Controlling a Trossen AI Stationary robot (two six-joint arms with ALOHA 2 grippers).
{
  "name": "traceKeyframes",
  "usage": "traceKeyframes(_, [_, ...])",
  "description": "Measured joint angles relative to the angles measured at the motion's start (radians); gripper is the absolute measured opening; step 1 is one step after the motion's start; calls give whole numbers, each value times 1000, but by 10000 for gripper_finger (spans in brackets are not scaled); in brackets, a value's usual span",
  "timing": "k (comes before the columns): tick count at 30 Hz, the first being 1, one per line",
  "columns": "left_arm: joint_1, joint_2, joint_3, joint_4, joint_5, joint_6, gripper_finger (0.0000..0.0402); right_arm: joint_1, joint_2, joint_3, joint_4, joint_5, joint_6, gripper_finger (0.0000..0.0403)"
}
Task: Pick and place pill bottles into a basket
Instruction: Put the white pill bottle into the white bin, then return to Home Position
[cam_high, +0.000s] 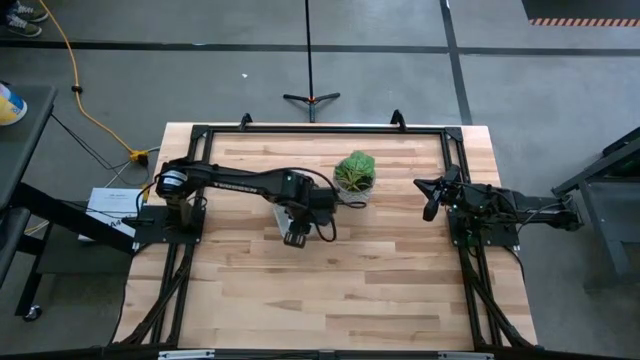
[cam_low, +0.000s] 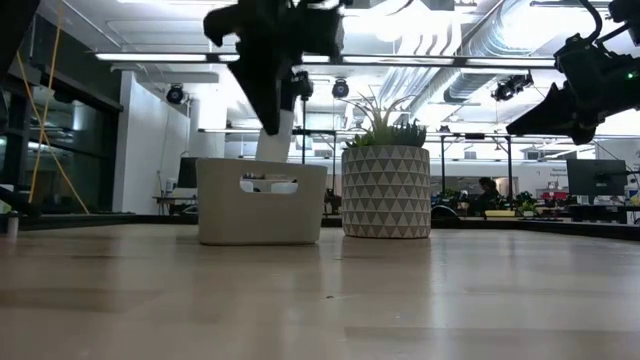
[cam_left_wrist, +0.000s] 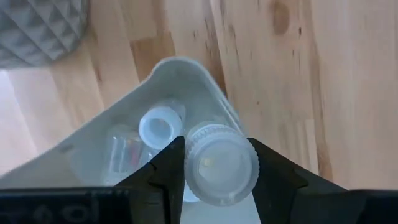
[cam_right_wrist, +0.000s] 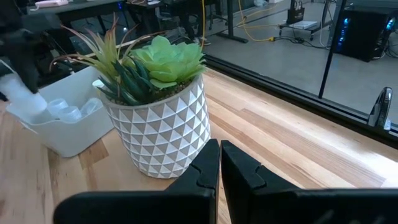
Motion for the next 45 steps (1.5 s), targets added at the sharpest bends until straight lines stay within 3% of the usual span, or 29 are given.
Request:
traceKeyframes(15, [8,2,-178,207,56,-31,181,0,0,0,-1,1,0,7])
traceKeyframes(23, [8,2,-227,229,36,-29,222,0,0,0,-2,4,0,7])
traceKeyframes(30, [8,2,-234,250,43,-29,226,0,0,0,-2,5,0,7])
traceKeyframes(37, [8,-42,-152,239,31,-32,220,0,0,0,-2,4,-1,7])
traceKeyframes(40, [29,-89,-166,413,52,-124,199,0,0,0,1,-1,-2,7])
traceKeyframes(45, [76,-214,-344,850,125,-280,140,0,7,2,11,-27,-5,7])
